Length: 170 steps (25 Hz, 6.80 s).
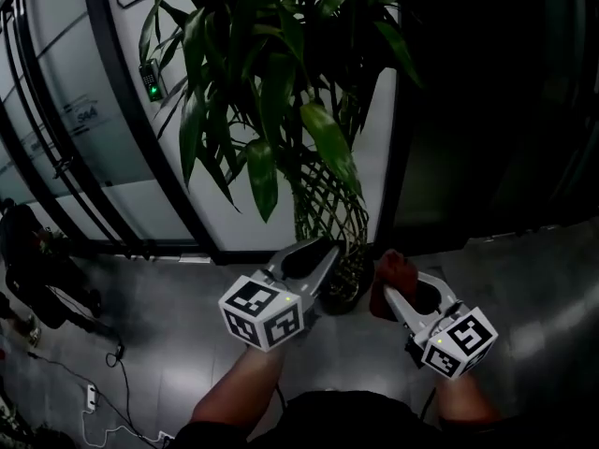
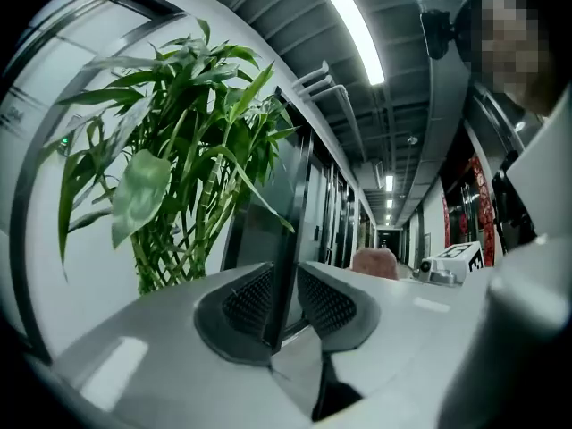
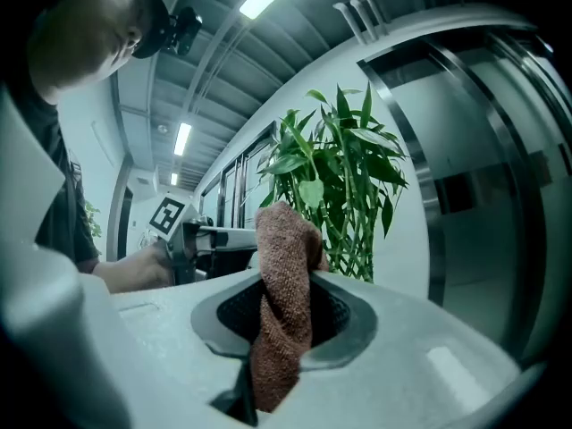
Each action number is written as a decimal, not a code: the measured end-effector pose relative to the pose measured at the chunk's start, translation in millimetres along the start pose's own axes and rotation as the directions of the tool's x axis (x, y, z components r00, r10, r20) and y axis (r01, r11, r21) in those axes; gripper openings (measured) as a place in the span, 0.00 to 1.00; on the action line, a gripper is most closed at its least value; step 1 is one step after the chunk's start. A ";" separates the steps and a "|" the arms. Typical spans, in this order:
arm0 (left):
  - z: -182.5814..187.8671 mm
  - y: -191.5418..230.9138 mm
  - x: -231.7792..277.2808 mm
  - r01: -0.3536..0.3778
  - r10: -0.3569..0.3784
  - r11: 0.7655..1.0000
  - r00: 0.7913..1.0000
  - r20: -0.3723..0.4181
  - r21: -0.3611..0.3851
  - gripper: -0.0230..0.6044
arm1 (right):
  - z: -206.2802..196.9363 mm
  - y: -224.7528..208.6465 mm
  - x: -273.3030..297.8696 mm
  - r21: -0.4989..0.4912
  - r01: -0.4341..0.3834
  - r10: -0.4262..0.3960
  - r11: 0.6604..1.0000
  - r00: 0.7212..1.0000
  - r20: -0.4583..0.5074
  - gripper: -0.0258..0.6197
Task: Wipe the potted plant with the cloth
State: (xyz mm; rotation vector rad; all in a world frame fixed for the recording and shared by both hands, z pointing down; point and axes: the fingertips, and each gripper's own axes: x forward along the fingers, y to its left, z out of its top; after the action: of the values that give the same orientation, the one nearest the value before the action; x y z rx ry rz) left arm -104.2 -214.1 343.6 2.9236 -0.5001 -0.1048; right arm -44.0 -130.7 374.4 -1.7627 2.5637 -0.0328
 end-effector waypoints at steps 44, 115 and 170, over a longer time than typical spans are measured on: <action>35.4 25.6 64.5 -0.094 0.132 0.953 0.985 0.116 -0.287 0.06 | 68.0 -62.1 83.0 -0.116 -0.403 0.413 0.908 0.907 0.080 0.15; -11.7 43.7 57.0 -0.171 0.185 0.934 0.983 0.013 -0.313 0.06 | 90.4 -28.2 206.1 -0.354 -0.415 0.413 0.838 0.907 -0.084 0.15; 164.6 23.8 -48.2 -0.429 0.411 0.902 0.890 0.197 0.059 0.24 | 203.6 3.2 84.3 -0.162 -0.664 0.682 0.730 0.723 0.110 0.15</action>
State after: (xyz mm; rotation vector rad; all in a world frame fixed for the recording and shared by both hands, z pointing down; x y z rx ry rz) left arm -173.4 -246.1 188.2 2.8339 -1.1879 -0.2958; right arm -69.7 -208.4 169.7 -0.6919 2.9436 0.2660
